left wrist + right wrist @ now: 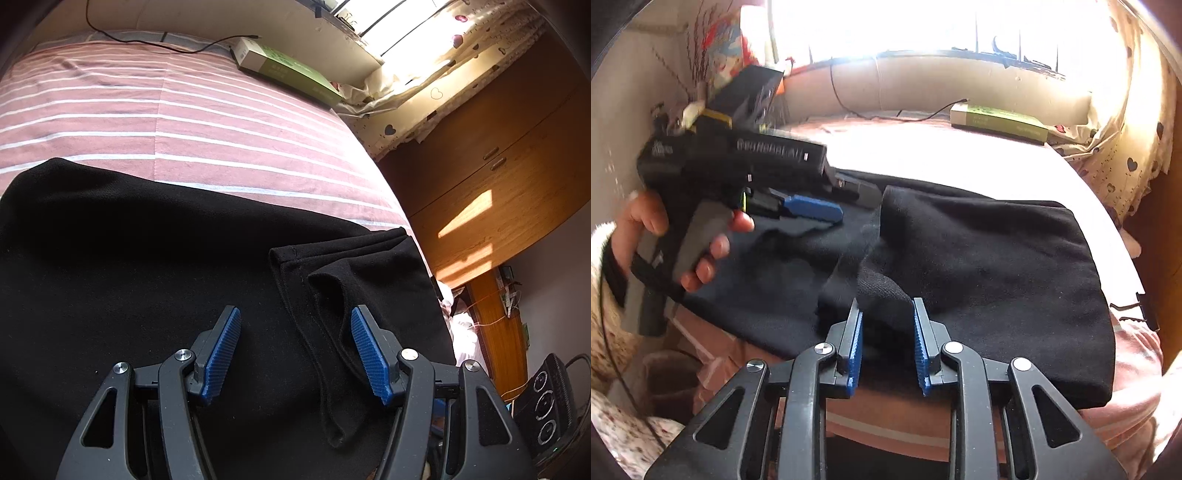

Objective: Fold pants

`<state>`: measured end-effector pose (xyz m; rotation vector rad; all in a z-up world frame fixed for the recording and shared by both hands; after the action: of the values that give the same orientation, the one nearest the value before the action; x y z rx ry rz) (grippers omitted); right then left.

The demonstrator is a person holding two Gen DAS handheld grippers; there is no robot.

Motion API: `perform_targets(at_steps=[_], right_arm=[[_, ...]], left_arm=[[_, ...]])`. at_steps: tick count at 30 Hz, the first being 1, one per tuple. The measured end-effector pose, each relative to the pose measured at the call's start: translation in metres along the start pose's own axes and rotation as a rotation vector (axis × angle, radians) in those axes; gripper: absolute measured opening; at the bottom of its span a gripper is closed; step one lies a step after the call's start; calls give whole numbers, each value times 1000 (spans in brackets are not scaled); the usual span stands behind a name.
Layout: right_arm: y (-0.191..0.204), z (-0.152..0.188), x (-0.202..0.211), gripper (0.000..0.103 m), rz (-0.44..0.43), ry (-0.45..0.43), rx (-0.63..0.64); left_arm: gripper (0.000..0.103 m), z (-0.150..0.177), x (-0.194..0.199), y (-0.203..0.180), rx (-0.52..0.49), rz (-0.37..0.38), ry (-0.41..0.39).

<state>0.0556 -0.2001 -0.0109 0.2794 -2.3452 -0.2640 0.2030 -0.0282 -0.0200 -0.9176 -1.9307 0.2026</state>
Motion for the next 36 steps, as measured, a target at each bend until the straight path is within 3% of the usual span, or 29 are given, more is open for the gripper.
perform_targets(at_steps=[5, 7, 15, 22, 28, 32, 36], right_arm=[[-7, -29, 29, 23, -145, -103, -149], [-2, -32, 28, 23, -158, -110, -153], [14, -6, -28, 28, -79, 33, -98], [30, 6, -27, 56, -37, 40, -2], [57, 23, -36, 56, 172, 0, 209], [59, 25, -34, 55, 213, -27, 238], [60, 26, -33, 39, 225, -36, 251]], left_arm=[[86, -1, 1, -1, 3, 13, -2], [86, -2, 4, 1, 18, 23, -15], [86, 2, 7, 12, 45, 14, -14], [86, 0, 3, 7, 31, 13, 0], [86, 1, -2, -1, -6, -37, 31], [86, 2, -6, -4, -10, -25, 50], [86, 2, -6, -5, -7, -21, 59]])
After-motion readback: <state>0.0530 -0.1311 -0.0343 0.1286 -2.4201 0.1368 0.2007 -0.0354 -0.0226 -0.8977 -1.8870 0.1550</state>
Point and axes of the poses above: each gripper's, at about its wrist camera, not at the fingertips, and x roughly against the way its jaws point, y to its left, z to its underside, the point moved 4 cm from there along -x, roughly the way its jaws point, and after that the axes turned 10 degrees about -x, right-handed, at the moved point
